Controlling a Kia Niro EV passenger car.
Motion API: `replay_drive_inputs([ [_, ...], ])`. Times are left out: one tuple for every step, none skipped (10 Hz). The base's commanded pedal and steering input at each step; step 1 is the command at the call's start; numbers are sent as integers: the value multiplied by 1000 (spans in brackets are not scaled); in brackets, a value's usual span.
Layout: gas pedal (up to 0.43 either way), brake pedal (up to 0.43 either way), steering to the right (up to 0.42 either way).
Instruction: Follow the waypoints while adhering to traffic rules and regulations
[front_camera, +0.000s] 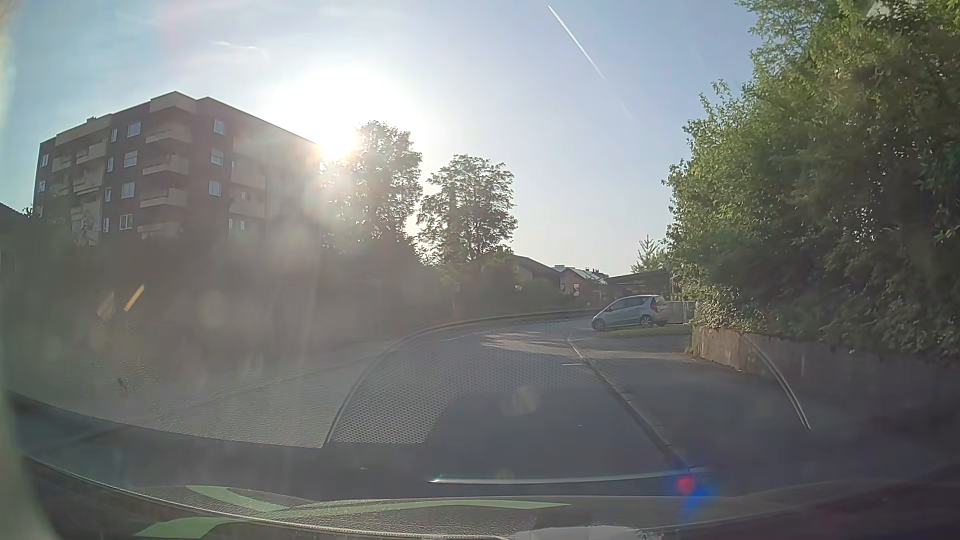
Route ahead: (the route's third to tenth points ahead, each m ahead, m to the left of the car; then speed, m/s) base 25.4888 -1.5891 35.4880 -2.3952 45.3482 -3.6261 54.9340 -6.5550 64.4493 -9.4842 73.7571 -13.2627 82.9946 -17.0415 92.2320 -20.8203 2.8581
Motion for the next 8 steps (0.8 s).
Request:
replay_drive_inputs([
  [59, 0, -31],
  [59, 0, -28],
  [67, 0, -23],
  [87, 0, -19],
  [98, 0, -16],
  [98, 0, -12],
  [98, 0, -8],
  [98, 0, -6],
])
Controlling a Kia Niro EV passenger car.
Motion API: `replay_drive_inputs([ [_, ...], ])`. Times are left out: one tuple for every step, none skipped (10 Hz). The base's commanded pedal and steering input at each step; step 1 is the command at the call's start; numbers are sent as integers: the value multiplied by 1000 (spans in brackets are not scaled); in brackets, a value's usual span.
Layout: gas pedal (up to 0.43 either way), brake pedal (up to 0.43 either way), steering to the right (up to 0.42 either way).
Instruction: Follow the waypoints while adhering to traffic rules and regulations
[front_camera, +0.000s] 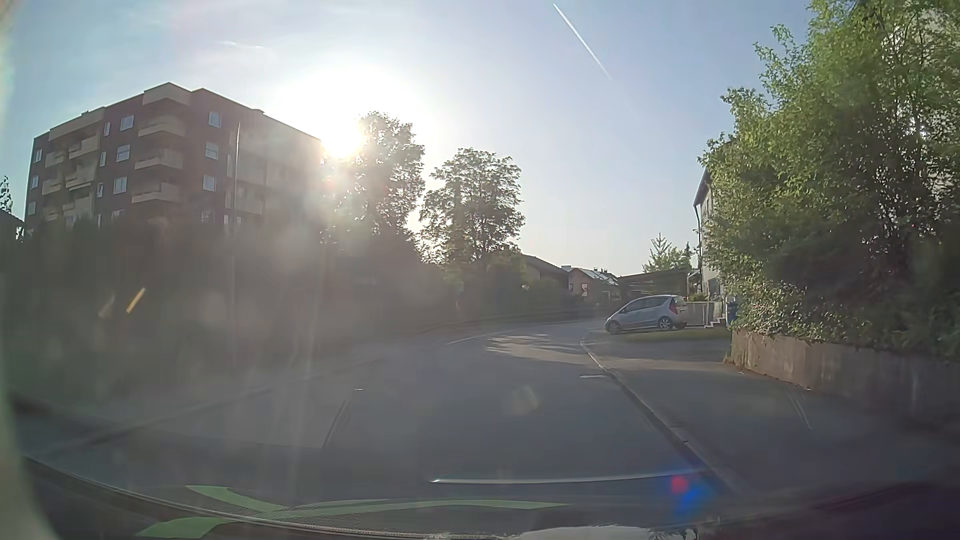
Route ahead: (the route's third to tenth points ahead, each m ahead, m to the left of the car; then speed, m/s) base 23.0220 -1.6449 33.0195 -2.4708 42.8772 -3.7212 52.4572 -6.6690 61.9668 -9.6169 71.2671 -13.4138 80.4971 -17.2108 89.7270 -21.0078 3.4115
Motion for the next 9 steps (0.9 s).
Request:
replay_drive_inputs([
  [98, 0, -5],
  [98, 0, -2],
  [98, 0, 1],
  [98, 0, 4],
  [98, 0, 5],
  [98, 0, 8],
  [98, 0, 11],
  [98, 0, 16],
  [98, 0, 19],
])
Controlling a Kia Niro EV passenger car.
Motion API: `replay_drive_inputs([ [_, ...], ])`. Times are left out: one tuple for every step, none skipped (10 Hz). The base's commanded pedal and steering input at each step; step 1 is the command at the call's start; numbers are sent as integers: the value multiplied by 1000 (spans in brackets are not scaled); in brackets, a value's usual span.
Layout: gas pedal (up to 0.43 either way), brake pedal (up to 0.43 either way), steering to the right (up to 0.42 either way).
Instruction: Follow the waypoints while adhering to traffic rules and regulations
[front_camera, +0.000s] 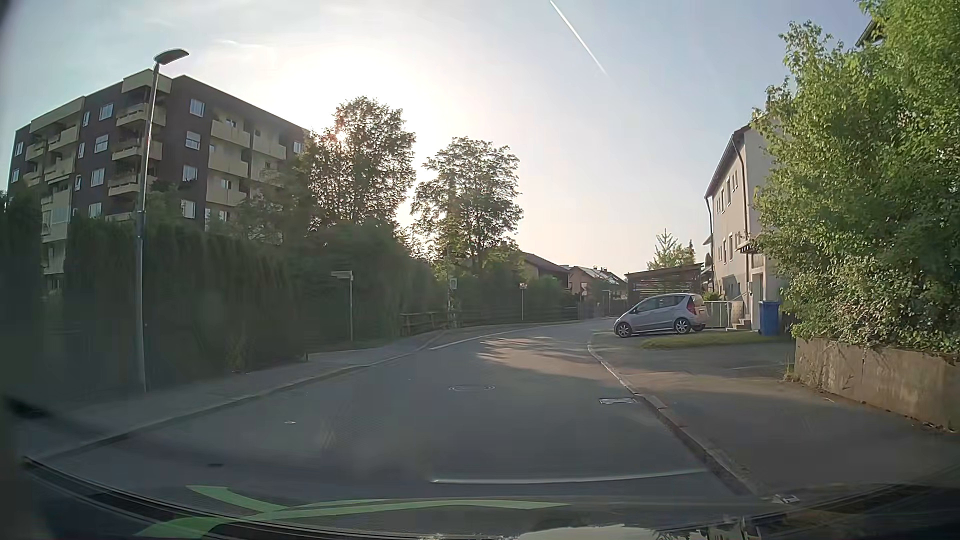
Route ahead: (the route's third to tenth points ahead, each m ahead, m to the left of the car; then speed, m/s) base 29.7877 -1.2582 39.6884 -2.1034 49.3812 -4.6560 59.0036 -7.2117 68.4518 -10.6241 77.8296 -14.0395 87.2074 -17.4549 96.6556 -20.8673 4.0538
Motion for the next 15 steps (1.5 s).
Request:
replay_drive_inputs([
  [98, 0, 22],
  [98, 0, 25],
  [87, 0, 26],
  [87, 0, 26],
  [87, 0, 25],
  [98, 0, 25],
  [98, 0, 23],
  [98, 0, 21],
  [98, 0, 19],
  [118, 0, 15],
  [118, 0, 12],
  [118, 0, 11],
  [118, 0, 10],
  [118, 0, 10],
  [118, 0, 10],
])
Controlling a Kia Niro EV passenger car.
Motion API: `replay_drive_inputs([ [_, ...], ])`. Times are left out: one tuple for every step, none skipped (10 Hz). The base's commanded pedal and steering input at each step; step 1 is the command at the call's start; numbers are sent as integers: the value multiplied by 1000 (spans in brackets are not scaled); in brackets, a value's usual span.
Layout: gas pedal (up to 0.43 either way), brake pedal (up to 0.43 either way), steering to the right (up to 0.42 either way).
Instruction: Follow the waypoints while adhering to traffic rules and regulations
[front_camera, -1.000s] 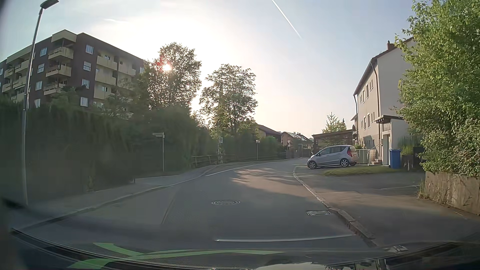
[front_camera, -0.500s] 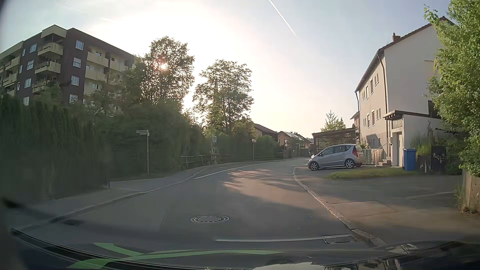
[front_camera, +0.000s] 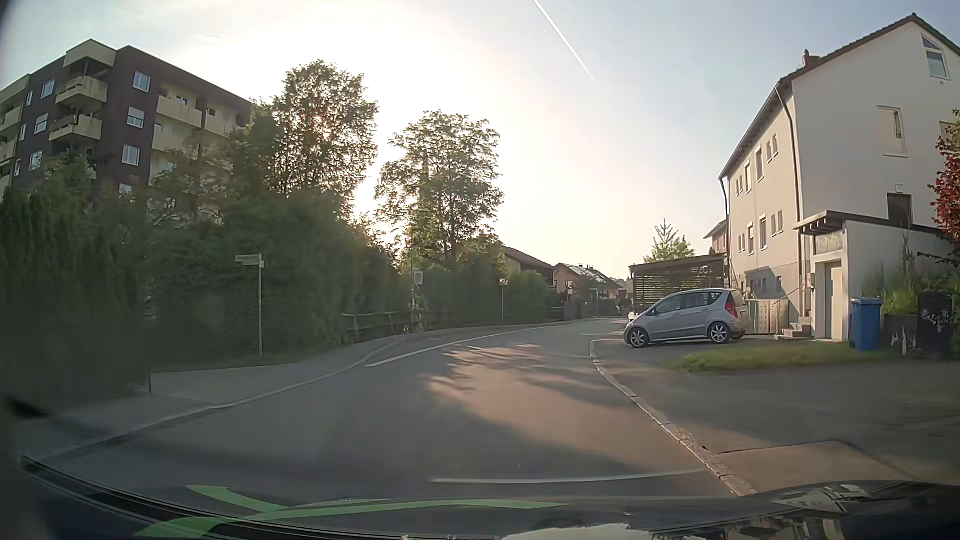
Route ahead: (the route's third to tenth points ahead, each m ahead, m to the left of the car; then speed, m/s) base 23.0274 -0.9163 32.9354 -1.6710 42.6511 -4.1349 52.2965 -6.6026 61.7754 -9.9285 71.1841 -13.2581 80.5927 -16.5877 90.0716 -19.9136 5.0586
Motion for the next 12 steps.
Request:
replay_drive_inputs([
  [110, 0, 9],
  [110, 0, 9],
  [110, 0, 8],
  [110, 0, 7],
  [110, 0, 6],
  [98, 0, 6],
  [98, 0, 6],
  [98, 0, 5],
  [98, 0, 5],
  [98, 0, 5],
  [87, 0, 7],
  [47, 0, 10],
])
